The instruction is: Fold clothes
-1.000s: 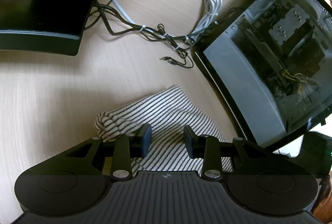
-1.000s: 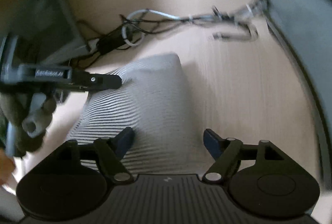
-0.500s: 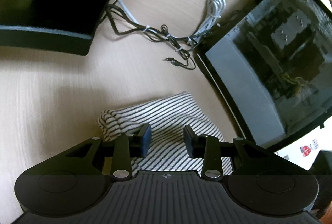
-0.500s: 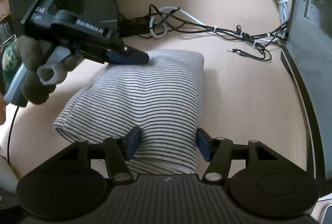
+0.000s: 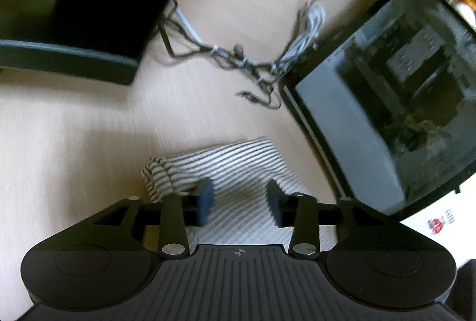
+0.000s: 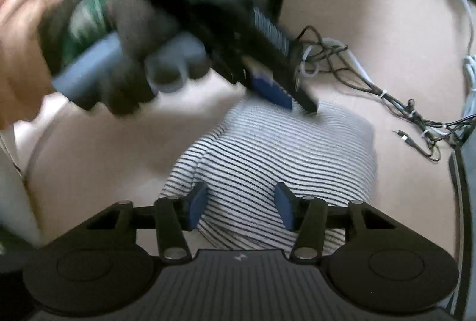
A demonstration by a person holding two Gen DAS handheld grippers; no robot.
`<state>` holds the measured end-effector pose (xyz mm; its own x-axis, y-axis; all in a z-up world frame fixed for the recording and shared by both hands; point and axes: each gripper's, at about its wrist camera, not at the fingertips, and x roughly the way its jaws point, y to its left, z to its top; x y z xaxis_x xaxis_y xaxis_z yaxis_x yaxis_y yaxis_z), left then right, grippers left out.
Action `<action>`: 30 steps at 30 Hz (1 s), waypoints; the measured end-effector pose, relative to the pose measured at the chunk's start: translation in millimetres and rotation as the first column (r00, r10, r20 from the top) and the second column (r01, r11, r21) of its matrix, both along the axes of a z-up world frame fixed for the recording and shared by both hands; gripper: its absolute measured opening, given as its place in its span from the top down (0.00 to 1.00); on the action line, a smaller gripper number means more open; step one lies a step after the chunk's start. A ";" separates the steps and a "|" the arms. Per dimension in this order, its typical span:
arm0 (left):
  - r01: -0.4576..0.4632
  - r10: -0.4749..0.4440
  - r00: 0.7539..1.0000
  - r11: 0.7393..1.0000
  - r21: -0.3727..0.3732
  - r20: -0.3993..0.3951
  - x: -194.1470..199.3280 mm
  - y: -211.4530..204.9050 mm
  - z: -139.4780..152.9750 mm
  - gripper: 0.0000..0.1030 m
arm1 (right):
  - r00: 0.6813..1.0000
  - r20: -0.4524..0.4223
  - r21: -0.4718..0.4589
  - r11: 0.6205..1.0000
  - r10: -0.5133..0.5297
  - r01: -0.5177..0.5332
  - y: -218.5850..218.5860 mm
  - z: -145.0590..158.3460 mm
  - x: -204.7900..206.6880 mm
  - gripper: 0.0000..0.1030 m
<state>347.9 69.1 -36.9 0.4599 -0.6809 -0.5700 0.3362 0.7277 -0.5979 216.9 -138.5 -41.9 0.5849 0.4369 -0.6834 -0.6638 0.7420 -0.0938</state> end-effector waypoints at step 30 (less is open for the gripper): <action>0.228 -0.234 0.968 0.971 -0.065 -0.096 -72.1 -3.0 -49.4 0.48 | 0.998 -0.007 0.207 0.976 -0.063 0.063 3.4 46.1 35.8 0.82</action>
<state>275.8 66.1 -86.4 0.2277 -0.7924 -0.5659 0.4261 0.6037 -0.6738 252.7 -135.2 4.2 0.6154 0.5309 -0.5826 -0.6150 0.7857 0.0665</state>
